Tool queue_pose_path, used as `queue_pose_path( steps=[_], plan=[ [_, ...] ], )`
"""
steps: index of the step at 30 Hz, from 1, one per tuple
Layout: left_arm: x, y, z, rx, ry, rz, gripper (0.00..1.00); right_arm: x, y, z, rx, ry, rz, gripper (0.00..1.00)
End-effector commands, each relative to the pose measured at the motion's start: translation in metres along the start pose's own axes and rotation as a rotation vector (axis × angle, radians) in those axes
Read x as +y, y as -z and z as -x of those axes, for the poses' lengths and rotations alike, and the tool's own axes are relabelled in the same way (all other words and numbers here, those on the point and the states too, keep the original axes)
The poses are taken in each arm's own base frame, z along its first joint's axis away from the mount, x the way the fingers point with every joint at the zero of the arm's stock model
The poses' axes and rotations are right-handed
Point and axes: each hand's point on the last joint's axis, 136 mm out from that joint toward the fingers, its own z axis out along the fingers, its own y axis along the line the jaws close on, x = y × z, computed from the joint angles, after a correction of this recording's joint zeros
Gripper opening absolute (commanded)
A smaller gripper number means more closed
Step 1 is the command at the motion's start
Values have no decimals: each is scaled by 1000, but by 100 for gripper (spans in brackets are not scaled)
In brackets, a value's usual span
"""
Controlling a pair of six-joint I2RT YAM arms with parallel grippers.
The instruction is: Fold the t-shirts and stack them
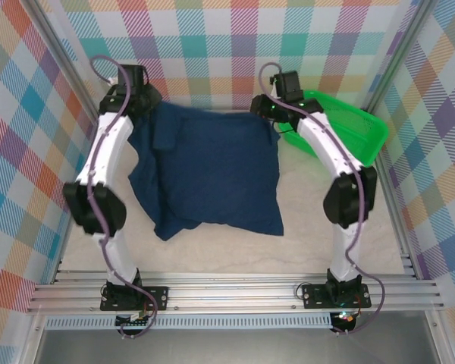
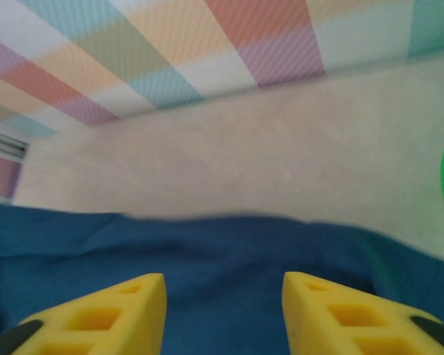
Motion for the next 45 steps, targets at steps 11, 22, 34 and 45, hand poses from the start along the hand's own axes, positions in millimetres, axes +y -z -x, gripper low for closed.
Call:
queue_pose_path(
  steps=[11,22,34,45],
  plan=[
    [129,116,-174,343,26,286,57,-29,62,-145,268,-115,-49,43],
    [188,86,-256,509,54,406,30,-53,35,-276,580,-202,-59,23],
    [198,-16,-228,538,-119,473,25,-123,-38,-255,662,-150,-316,21],
    [129,-63,-139,315,-253,341,30,-103,-58,-212,617,-126,-240,33]
  ],
)
